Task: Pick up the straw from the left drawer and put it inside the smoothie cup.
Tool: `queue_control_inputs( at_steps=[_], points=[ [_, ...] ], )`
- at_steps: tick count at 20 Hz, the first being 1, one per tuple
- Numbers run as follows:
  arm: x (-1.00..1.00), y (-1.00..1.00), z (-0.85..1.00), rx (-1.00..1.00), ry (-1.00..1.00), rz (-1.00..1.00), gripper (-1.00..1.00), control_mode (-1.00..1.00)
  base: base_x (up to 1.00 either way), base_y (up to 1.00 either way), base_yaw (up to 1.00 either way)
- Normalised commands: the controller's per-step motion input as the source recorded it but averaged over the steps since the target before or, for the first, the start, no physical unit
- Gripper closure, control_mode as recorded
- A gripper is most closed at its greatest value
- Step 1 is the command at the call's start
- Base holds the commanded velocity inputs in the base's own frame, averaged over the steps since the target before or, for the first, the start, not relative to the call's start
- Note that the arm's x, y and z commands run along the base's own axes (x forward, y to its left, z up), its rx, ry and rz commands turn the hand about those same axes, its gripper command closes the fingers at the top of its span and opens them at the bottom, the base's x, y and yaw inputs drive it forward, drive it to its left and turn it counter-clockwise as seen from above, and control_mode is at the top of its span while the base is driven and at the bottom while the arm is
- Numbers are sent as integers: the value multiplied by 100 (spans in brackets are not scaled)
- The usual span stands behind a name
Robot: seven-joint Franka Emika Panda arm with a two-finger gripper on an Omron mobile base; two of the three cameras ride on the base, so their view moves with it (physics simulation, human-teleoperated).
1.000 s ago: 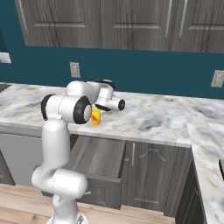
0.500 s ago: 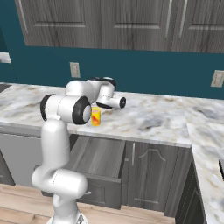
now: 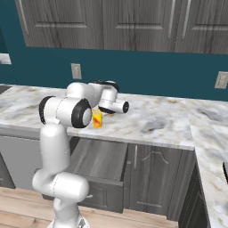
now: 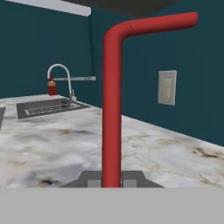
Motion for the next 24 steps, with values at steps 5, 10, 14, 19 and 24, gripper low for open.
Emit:
queue_control_inputs(
  at_steps=[5, 10, 14, 19, 24],
  points=[
    [-8, 0, -18, 0, 0, 1, 100, -100, 0, 0, 0],
    [0, 0, -22, 0, 0, 0, 100, -100, 0, 0, 0],
    [7, 0, -17, 0, 0, 0, 100, -100, 0, 0, 0],
    [8, 0, -8, 0, 0, 0, 100, -100, 0, 0, 0],
    [0, -4, -2, 0, 0, 0, 100, -100, 0, 0, 0]
  ],
)
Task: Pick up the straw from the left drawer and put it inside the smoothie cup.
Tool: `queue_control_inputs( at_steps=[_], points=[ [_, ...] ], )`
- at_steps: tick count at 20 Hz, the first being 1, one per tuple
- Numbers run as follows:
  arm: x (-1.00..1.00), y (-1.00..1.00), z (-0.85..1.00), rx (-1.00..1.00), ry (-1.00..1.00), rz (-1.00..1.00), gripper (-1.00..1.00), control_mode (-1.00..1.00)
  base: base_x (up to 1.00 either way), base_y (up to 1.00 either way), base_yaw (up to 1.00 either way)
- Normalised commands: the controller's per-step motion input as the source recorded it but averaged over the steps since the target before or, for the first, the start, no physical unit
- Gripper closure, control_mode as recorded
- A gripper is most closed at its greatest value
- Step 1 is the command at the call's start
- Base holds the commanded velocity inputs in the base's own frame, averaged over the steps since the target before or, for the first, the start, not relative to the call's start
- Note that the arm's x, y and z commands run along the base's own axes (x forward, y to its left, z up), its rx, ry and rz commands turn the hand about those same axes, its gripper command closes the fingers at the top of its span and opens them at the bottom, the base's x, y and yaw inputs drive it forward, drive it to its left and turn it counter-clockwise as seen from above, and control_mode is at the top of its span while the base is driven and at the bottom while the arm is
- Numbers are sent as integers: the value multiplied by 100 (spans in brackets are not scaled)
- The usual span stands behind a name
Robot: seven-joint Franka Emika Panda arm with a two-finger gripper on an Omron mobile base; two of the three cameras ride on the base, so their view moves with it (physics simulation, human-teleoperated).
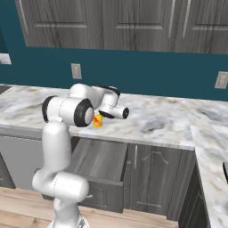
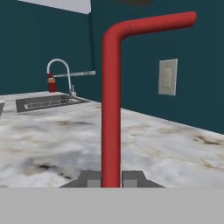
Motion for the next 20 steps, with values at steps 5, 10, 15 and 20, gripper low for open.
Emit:
queue_control_inputs(
  at_steps=[5, 10, 15, 20],
  points=[
    [-7, -17, 0, 0, -3, 1, -100, -100, 0, 0, 0],
    [-25, -15, 1, 0, -6, 1, -100, -100, 0, 0, 0],
    [-39, -10, 11, 0, -9, 1, -100, -100, 0, 0, 0],
    [-54, -6, 28, 0, -15, 1, -100, -100, 0, 0, 0]
  ],
)
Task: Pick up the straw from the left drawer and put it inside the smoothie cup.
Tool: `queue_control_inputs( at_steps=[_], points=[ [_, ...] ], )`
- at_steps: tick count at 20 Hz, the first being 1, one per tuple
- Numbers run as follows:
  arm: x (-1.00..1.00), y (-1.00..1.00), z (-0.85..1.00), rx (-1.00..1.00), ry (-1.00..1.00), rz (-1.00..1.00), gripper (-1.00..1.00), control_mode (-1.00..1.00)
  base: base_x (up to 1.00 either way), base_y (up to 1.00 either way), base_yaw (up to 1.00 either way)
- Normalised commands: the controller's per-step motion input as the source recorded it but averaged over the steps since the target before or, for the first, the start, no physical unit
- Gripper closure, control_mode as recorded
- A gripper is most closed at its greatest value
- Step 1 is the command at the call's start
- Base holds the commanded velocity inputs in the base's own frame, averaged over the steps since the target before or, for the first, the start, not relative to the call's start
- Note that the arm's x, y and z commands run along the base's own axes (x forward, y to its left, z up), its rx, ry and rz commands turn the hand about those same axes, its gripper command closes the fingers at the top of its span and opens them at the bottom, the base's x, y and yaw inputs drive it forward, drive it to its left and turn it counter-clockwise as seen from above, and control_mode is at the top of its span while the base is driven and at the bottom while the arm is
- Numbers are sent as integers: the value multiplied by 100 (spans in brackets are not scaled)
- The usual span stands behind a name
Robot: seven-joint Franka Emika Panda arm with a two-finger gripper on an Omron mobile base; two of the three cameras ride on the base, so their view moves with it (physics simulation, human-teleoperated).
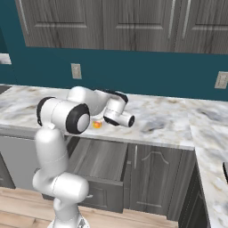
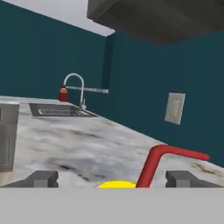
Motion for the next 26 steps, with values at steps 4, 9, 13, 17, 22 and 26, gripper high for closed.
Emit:
queue_control_inputs(
  at_steps=[4, 9, 13, 17, 22, 26],
  points=[
    [-68, -4, 44, 0, -9, 0, -100, -100, 0, 0, 0],
    [-79, -12, 69, -13, 4, 0, -100, -100, 0, 0, 0],
    [-86, -9, 82, -22, 8, 0, -100, -100, 0, 0, 0],
    [-81, 0, 69, -24, 0, 0, -100, -100, 0, 0, 0],
    [-83, 0, 12, -17, -24, 2, -100, -100, 0, 0, 0],
    [-13, -13, 0, -3, 0, 4, -100, -100, 0, 0, 0]
  ],
)
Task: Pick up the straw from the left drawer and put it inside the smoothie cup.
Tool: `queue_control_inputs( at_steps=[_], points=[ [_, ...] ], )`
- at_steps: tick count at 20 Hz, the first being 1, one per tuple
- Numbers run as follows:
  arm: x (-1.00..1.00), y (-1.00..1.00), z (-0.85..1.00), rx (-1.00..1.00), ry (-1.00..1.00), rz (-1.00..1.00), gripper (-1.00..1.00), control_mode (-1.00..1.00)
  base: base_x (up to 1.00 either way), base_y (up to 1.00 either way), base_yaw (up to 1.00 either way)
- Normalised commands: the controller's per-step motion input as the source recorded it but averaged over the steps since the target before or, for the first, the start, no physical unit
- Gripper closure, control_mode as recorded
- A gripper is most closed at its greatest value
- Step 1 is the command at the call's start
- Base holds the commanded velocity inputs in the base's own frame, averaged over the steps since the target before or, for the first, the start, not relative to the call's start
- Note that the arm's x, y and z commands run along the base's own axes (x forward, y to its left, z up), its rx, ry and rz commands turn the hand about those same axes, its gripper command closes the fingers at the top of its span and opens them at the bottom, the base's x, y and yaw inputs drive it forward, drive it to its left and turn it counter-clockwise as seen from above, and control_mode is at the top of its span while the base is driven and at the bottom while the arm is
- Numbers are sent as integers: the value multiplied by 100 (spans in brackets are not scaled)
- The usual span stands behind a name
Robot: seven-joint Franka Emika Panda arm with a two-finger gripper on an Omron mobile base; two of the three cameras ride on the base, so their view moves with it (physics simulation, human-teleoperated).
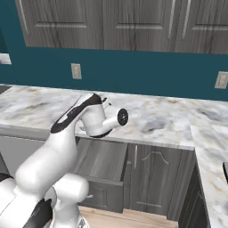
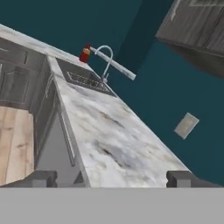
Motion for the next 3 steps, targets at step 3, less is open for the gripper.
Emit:
queue_control_inputs(
  at_steps=[3],
  points=[
    [-17, -21, -2, -5, 0, 6, -100, -100, 0, 0, 0]
  ],
)
